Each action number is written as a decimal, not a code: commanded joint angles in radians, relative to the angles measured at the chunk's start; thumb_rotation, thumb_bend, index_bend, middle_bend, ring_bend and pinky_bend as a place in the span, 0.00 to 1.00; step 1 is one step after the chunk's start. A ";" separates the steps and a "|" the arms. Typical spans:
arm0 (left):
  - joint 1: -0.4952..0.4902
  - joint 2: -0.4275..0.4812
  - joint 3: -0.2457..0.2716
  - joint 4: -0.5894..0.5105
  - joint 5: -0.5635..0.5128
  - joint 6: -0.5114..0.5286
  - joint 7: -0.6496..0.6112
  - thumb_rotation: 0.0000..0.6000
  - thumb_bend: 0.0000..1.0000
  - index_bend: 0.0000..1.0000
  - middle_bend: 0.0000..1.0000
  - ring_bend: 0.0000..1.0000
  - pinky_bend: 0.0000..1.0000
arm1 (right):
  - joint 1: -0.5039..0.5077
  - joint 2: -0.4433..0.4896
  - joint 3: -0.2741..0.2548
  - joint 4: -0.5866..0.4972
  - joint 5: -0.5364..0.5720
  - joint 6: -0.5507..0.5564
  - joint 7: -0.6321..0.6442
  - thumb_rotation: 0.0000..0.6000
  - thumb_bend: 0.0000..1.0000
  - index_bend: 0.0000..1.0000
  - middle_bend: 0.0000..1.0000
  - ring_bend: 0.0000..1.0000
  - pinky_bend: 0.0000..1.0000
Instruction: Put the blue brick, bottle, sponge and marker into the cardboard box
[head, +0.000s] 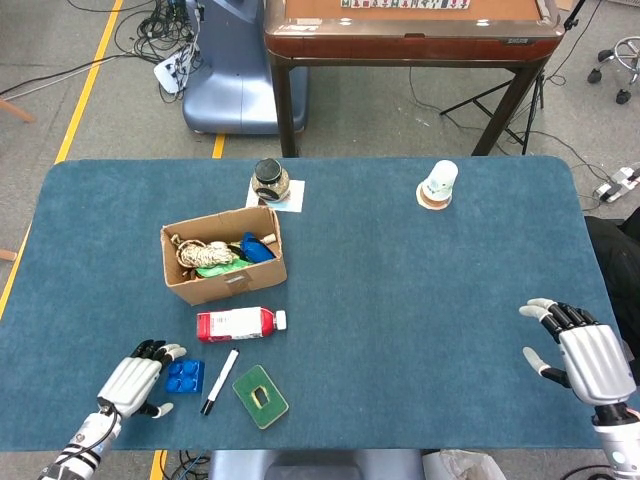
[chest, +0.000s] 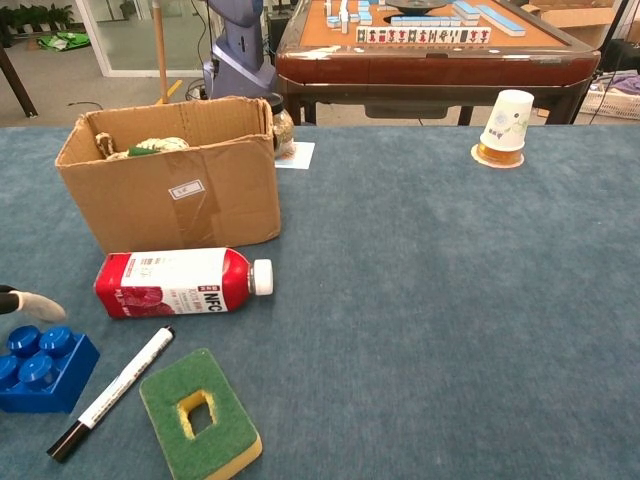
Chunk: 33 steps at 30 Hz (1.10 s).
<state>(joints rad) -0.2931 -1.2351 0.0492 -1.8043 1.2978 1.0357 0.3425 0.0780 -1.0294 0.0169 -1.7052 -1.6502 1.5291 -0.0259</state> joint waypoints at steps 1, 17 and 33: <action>-0.008 -0.012 -0.003 0.010 -0.021 -0.009 -0.001 1.00 0.15 0.16 0.14 0.06 0.03 | 0.000 0.000 0.000 0.000 -0.001 0.000 0.001 1.00 0.24 0.32 0.30 0.29 0.41; -0.011 -0.081 -0.004 0.112 0.029 0.026 -0.097 1.00 0.15 0.36 0.41 0.16 0.09 | 0.000 0.002 -0.002 0.007 -0.014 0.007 0.009 1.00 0.24 0.32 0.30 0.29 0.41; 0.009 0.018 -0.025 0.017 0.064 0.126 -0.137 1.00 0.19 0.57 0.60 0.27 0.17 | 0.002 0.005 -0.006 0.008 -0.021 0.003 0.009 1.00 0.24 0.32 0.30 0.29 0.41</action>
<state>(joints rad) -0.2849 -1.2323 0.0336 -1.7718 1.3637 1.1498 0.2027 0.0794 -1.0241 0.0112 -1.6970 -1.6712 1.5320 -0.0168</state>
